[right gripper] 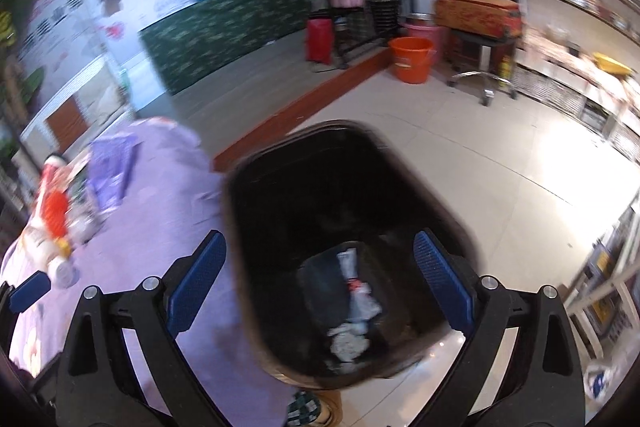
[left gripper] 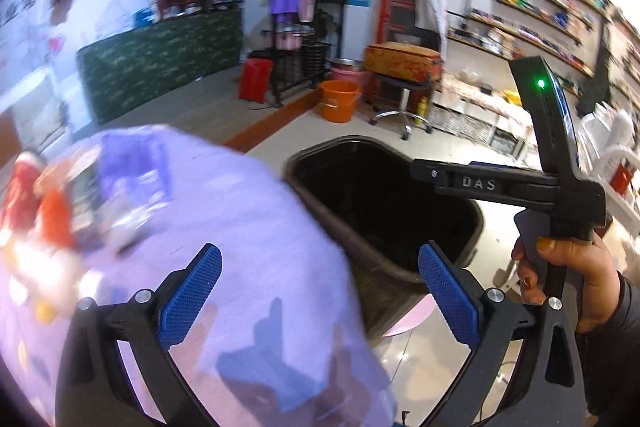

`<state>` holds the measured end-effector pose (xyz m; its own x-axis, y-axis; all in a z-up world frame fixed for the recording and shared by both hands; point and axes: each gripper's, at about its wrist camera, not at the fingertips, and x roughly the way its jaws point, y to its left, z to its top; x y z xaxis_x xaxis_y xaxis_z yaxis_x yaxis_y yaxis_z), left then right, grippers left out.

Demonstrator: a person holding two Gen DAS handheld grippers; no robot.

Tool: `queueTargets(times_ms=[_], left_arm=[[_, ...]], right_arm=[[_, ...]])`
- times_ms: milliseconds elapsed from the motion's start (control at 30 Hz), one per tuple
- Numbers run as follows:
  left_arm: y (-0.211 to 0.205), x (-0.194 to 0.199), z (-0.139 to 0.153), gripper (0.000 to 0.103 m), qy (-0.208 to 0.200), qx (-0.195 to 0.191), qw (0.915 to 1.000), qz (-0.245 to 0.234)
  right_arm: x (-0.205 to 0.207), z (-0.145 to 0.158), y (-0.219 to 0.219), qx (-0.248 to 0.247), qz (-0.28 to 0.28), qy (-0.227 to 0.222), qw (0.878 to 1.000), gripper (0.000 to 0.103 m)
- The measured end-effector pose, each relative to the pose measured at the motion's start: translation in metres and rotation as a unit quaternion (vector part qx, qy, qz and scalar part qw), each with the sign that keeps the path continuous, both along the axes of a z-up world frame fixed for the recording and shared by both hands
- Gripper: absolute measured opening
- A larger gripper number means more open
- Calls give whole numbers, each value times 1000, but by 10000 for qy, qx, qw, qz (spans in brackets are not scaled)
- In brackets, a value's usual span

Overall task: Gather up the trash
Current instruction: 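Return to the table and grasp the white-and-orange bottle with the right tool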

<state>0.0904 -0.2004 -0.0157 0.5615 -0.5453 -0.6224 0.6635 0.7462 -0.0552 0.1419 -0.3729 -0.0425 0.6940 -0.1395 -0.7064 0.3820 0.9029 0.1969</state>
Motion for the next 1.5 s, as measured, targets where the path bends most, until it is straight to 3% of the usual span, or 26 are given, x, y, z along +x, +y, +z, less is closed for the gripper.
queueTargets(times_ms=[300, 467, 600, 733, 967, 1133, 1367, 1433, 1500], left_arm=[[105, 17, -5, 97, 151, -69, 9901, 1396], [164, 22, -11, 97, 199, -95, 9752, 2202], [203, 24, -18, 97, 511, -302, 9631, 2625], [237, 22, -26, 97, 761, -349, 9543, 2870], [273, 14, -31, 97, 793, -295, 9424, 3236], [283, 12, -33, 97, 817, -356, 9398, 3300], [291, 13, -39, 97, 892, -359, 9384, 3319], [292, 12, -40, 97, 928, -399, 9374, 3334], [292, 13, -41, 97, 964, -415, 9363, 3352]], right_arm=[[45, 5, 103, 144, 1685, 3, 9856, 94], [66, 4, 160, 342, 2513, 86, 9673, 94], [80, 3, 204, 186, 3135, 160, 9493, 94], [97, 4, 246, -65, 3773, 203, 9259, 94], [129, 8, 314, -837, 4699, 240, 8784, 94], [150, 5, 346, -1476, 5023, 326, 8514, 94], [169, -7, 370, -1937, 5372, 641, 8184, 94], [172, -12, 375, -2090, 5413, 715, 8113, 89], [174, -17, 377, -2118, 5450, 814, 8072, 79]])
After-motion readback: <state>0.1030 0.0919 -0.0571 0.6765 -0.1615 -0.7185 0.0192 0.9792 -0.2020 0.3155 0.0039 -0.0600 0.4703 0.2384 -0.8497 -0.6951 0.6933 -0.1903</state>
